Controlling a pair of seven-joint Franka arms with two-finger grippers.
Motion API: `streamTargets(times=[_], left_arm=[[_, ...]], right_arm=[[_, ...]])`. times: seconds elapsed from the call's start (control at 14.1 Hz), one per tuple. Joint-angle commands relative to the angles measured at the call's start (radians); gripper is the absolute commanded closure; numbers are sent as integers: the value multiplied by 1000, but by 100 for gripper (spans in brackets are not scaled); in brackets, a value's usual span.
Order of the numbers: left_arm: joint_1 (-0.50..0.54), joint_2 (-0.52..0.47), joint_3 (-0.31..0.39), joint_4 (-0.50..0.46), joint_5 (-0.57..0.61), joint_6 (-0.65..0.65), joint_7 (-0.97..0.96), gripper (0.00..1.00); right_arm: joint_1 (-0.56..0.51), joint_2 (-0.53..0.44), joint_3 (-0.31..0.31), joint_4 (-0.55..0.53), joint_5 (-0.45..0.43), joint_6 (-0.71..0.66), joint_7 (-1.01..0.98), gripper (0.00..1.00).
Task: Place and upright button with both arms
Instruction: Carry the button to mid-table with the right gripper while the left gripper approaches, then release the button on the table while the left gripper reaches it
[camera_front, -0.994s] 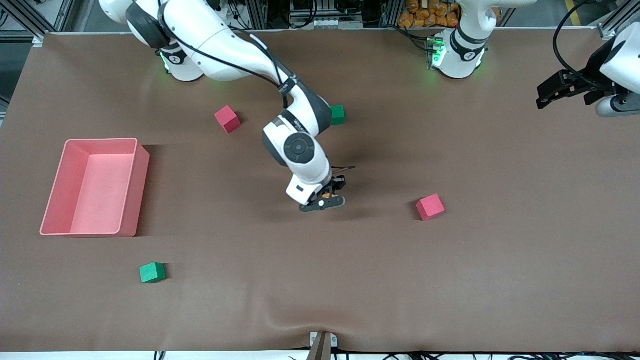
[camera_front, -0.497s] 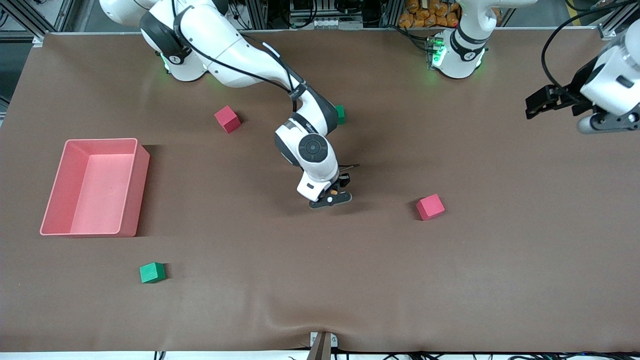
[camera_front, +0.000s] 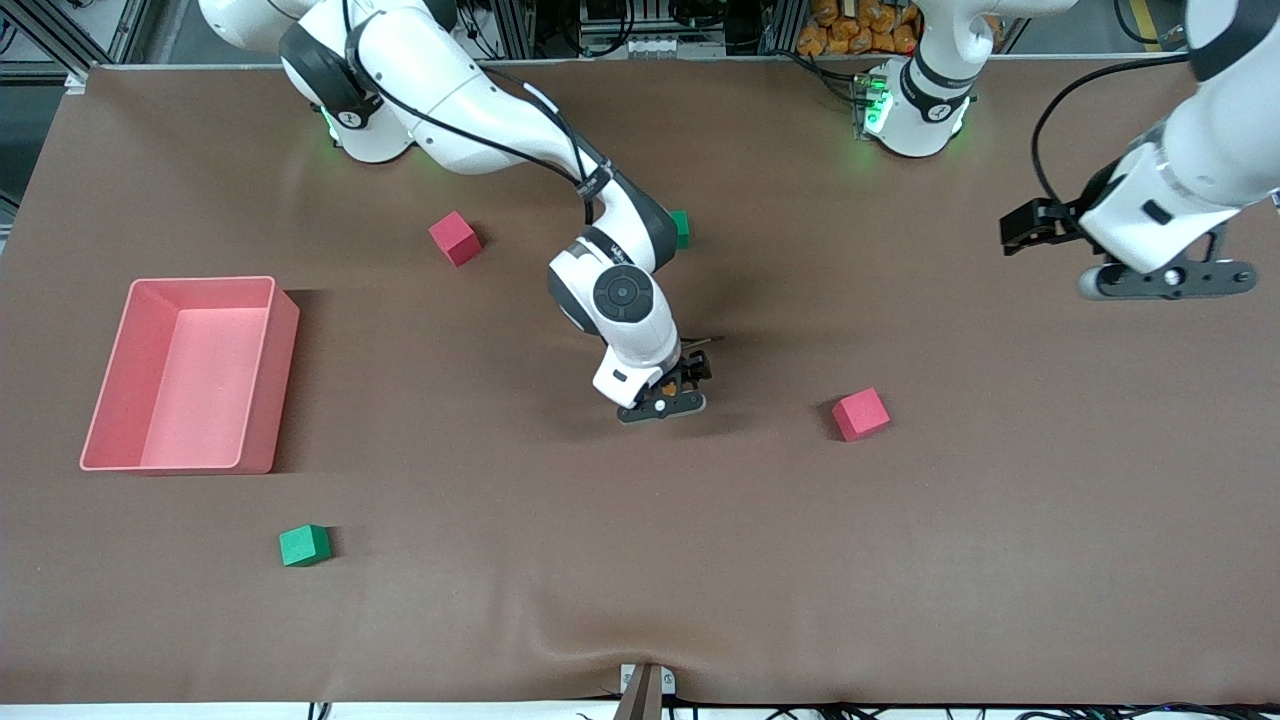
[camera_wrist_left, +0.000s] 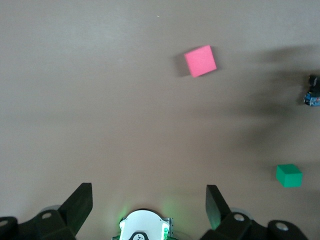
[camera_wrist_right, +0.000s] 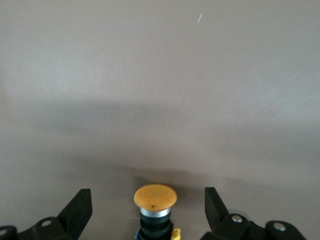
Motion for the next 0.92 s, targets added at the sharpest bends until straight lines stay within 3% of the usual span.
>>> streamTargets(times=[0.0,0.21,0.57,0.85], left_arm=[[-50,61,-8,14,-8,5,-9,0],[-124,138,-8,18,-8,33,-50,0],[-251,275,-10,18,-25,103,-170,0],[-311,388,-10,18,-139,191,-211,0]], right_arm=[[-28,-68,-60,-10,-6,-48,11,0],[-129,-175,-73,-10,-9,-91,9,0],[-302,-361,-71,-12,-12,-409,-53,0],[-468,-482,-62,-12,-5,-575,-307,0]])
